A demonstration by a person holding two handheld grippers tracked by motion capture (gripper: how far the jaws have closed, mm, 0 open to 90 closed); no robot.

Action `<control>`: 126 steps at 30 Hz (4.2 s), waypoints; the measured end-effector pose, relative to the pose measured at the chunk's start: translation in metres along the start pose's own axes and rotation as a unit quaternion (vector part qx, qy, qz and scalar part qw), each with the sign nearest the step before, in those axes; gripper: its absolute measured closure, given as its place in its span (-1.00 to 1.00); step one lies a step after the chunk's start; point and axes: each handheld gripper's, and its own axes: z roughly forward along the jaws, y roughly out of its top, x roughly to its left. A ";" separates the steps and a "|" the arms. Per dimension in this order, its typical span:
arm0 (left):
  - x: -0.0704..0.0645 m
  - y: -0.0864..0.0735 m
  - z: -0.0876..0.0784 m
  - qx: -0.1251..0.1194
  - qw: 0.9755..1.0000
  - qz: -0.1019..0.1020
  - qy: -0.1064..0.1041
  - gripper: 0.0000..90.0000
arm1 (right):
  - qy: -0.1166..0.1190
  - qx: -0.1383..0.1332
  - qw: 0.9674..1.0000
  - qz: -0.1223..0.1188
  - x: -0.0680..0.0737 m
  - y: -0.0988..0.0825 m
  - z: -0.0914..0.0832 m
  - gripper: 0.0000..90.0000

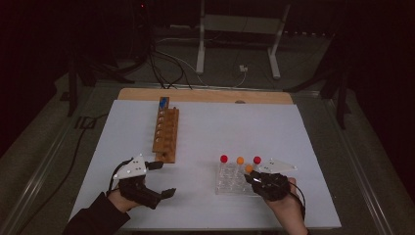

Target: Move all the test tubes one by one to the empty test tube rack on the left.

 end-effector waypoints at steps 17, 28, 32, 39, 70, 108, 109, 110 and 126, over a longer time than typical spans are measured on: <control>0.004 -0.001 -0.001 0.000 1.000 -0.003 0.002 -0.96 | -0.017 -0.022 0.999 -0.016 0.006 0.009 -0.014 0.67; 0.004 0.001 -0.003 -0.003 1.000 -0.003 0.003 -0.96 | -0.021 -0.079 0.996 -0.040 0.014 0.034 -0.046 0.67; 0.002 0.004 -0.004 -0.004 1.000 -0.001 -0.002 -0.96 | -0.002 -0.097 0.994 -0.042 0.020 0.043 -0.056 0.67; -0.001 0.008 -0.007 -0.011 1.000 -0.002 -0.007 -0.96 | 0.053 -0.107 0.991 -0.060 0.042 0.055 -0.051 0.67; -0.036 0.025 0.021 -0.019 0.997 0.036 -0.067 -0.42 | 0.160 -0.023 0.979 -0.121 0.113 0.046 0.027 0.67; -0.018 0.041 0.014 -0.019 0.997 0.068 -0.024 0.60 | 0.152 -0.075 0.982 -0.085 0.103 0.051 0.013 -0.24; -0.015 0.043 0.013 -0.020 0.998 0.064 -0.021 0.60 | 0.152 -0.077 0.982 -0.083 0.102 0.051 0.013 -0.35; -0.012 0.044 0.011 -0.020 0.998 0.064 -0.013 0.60 | 0.152 -0.078 0.982 -0.080 0.102 0.051 0.013 -0.41; 0.033 0.081 -0.008 -0.027 0.996 0.062 0.060 0.60 | 0.156 -0.105 0.981 -0.049 0.095 0.052 0.005 -1.00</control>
